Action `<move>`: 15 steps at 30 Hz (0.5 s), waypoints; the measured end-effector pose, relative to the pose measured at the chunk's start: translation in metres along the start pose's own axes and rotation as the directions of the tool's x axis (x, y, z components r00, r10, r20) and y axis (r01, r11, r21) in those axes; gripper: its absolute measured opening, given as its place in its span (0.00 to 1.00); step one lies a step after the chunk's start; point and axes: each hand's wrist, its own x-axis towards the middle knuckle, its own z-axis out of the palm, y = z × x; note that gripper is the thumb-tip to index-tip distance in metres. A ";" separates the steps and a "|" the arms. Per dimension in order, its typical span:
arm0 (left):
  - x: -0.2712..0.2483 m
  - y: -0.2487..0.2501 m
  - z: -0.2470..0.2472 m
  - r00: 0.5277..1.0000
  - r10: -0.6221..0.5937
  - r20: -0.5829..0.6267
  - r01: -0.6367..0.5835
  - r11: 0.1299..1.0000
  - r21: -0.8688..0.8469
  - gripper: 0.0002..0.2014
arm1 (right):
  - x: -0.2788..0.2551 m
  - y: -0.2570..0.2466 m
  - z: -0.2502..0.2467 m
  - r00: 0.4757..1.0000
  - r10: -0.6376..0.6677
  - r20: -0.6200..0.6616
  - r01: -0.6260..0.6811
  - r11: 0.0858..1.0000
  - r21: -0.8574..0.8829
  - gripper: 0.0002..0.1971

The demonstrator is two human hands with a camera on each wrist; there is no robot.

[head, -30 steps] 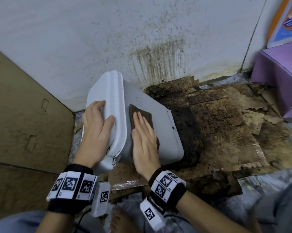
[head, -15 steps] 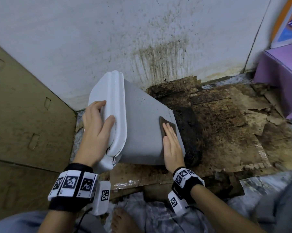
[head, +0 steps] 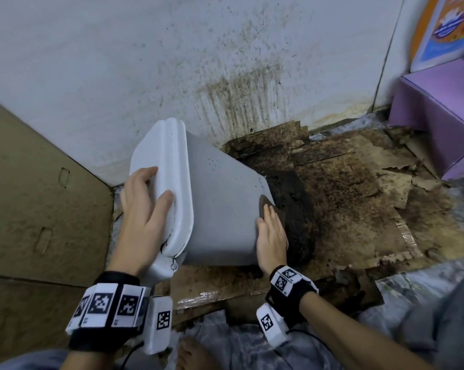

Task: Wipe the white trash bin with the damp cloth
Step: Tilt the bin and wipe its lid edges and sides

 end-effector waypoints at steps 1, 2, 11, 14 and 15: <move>0.001 0.000 0.000 1.000 0.001 0.003 -0.001 1.000 0.007 0.26 | -0.003 -0.007 0.001 1.000 -0.018 0.016 0.018 1.000 -0.013 0.36; 0.002 0.001 0.001 1.000 0.002 0.008 -0.002 1.000 0.015 0.26 | -0.007 -0.014 0.003 0.999 -0.041 0.034 0.042 0.999 -0.019 0.36; 0.004 0.003 0.005 0.999 -0.004 0.031 0.002 0.998 0.065 0.26 | -0.040 -0.126 0.006 0.854 -0.370 0.366 0.385 0.922 0.037 0.30; 0.005 0.004 0.005 0.999 -0.004 0.032 0.002 0.998 0.068 0.27 | -0.035 -0.127 0.004 0.798 -0.449 0.402 0.468 0.882 0.056 0.29; 0.005 0.003 0.005 1.000 -0.006 0.030 0.004 0.998 0.069 0.27 | -0.030 -0.125 0.003 0.779 -0.467 0.418 0.492 0.869 0.054 0.30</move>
